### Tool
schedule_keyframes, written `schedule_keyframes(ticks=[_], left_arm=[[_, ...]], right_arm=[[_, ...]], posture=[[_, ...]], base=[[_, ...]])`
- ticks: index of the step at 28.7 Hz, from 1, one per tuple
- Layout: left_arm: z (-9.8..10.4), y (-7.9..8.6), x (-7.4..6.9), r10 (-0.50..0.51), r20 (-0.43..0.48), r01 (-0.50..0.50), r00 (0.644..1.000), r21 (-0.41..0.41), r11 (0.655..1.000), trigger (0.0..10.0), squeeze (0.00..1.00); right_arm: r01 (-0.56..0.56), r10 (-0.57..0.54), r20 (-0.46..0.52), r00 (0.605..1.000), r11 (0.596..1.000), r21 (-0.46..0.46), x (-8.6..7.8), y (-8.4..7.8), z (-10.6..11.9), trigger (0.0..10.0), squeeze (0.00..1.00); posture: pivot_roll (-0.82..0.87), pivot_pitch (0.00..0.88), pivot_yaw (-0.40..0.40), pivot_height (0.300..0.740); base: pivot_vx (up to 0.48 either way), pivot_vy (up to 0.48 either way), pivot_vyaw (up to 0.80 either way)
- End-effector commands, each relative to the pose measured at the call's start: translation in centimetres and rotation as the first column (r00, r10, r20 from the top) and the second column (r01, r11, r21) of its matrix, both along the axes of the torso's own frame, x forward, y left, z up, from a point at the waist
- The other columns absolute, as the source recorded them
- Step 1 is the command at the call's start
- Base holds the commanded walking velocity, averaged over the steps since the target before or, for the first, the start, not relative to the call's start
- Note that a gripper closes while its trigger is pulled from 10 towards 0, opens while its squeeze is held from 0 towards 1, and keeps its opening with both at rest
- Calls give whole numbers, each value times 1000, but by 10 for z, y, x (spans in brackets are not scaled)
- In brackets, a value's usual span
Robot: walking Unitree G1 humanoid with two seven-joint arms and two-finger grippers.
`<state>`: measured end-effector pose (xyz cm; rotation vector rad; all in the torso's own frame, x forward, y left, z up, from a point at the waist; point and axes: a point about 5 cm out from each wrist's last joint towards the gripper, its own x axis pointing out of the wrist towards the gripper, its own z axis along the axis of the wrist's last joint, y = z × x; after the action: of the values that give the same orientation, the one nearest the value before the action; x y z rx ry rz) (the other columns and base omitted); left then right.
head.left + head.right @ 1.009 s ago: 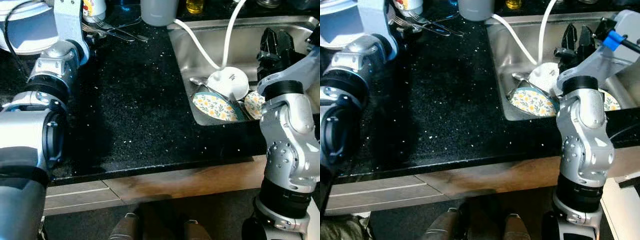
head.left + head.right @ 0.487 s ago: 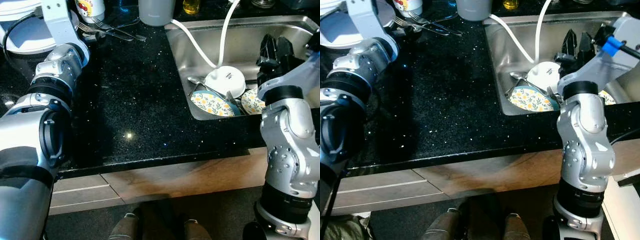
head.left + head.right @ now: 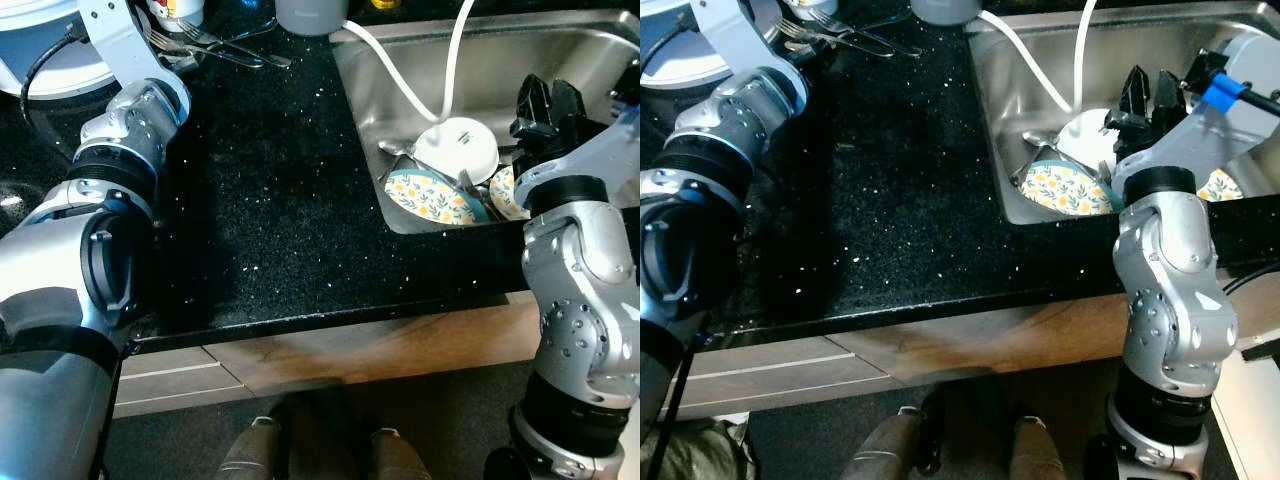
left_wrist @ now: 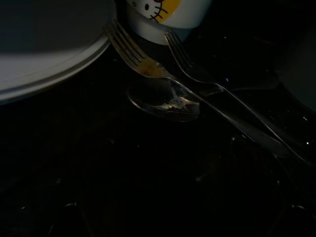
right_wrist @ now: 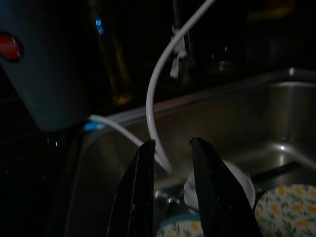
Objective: Kitchen organization
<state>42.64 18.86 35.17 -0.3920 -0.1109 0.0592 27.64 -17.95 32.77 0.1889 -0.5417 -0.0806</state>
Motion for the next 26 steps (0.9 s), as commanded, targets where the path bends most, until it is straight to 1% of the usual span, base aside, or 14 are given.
schedule_keyframes(ticks=[1, 4, 6, 10, 11, 12, 13, 14, 15, 19, 21, 23, 24, 26], left_arm=[[-9, 3, 1, 11, -56, -10, 998, 13, 1000, 10000, 0], [-6, 9, -1, 33, -47, -32, 998, 24, 999, 10000, 0], [-2, 15, -2, 59, -36, -57, 998, 39, 998, 10000, 0], [-1, 19, -3, 85, -26, -84, 996, 43, 996, 10000, 0], [-1, 20, -3, 93, -26, -92, 995, 50, 995, 7020, 0], [-2, 20, -3, 99, -26, -98, 995, 54, 994, 7020, 0], [-2, 20, -3, 99, -26, -97, 995, 55, 994, 4980, 0], [-2, 20, -3, 99, -26, -97, 995, 55, 994, 4980, 0], [-3, 20, -2, 99, -26, -97, 995, 60, 993, 0, 0], [-5, 23, -3, 109, -28, -108, 994, 35, 993, 0, 0], [-3, 27, -4, 110, -15, -110, 994, 11, 994, 0, 0], [-1, 28, -4, 109, -7, -109, 994, 10, 994, 0, 0], [1, 30, -5, 106, 1, -106, 994, 12, 994, 0, 0], [2, 30, -5, 103, 7, -103, 995, 14, 995, 0, 0]], right_arm=[[-7, 7, 11, 1000, 1000, 0, -5, 3, 3, 10000, 0], [-23, 23, 8, 1000, 1000, -4, -6, 7, 6, 10000, 0], [-31, 31, 1, 1000, 999, -10, -8, 7, 6, 10000, 0], [-25, 24, -27, 999, 1000, -5, -9, 4, -1, 10000, 0], [-22, 21, -36, 999, 1000, 0, -10, 4, -3, 10000, 0], [-20, 20, -42, 999, 1000, 3, -11, 4, -5, 10000, 0], [-18, 18, -48, 999, 1000, 7, -11, 5, -6, 10000, 0], [-18, 18, -48, 999, 1000, 7, -11, 5, -6, 10000, 0], [-17, 18, -53, 998, 1000, 11, -11, 5, -8, 10000, 0], [-15, 16, -54, 998, 1000, 15, -9, 5, -9, 10000, 0], [-12, 12, -39, 999, 1000, 9, -8, 3, -6, 10000, 0], [-10, 10, -32, 999, 1000, 4, -7, 2, -5, 10000, 0], [-8, 8, -27, 1000, 1000, 1, -6, 0, -4, 10000, 0], [-6, 6, -24, 1000, 1000, -1, -6, -1, -4, 10000, 0]], posture=[[-9, 449, 60, 740], [-11, 464, 60, 740], [-11, 493, 67, 740], [-7, 501, 72, 740], [0, 503, 79, 740], [1, 502, 80, 740], [1, 500, 80, 740], [1, 500, 80, 740], [-5, 481, 83, 740], [-9, 444, 78, 740], [-20, 381, 71, 740], [-20, 381, 71, 740], [-19, 337, 66, 740], [-19, 337, 66, 740]], base=[[0, 0, 0], [0, 0, 0], [0, 0, 0], [0, 0, 0], [0, 0, 0], [0, 0, 0], [0, 0, 0], [0, 0, 0], [0, 0, 0], [0, 0, 0], [0, 0, 0], [0, 0, 0], [0, 0, 0], [0, 0, 0]])
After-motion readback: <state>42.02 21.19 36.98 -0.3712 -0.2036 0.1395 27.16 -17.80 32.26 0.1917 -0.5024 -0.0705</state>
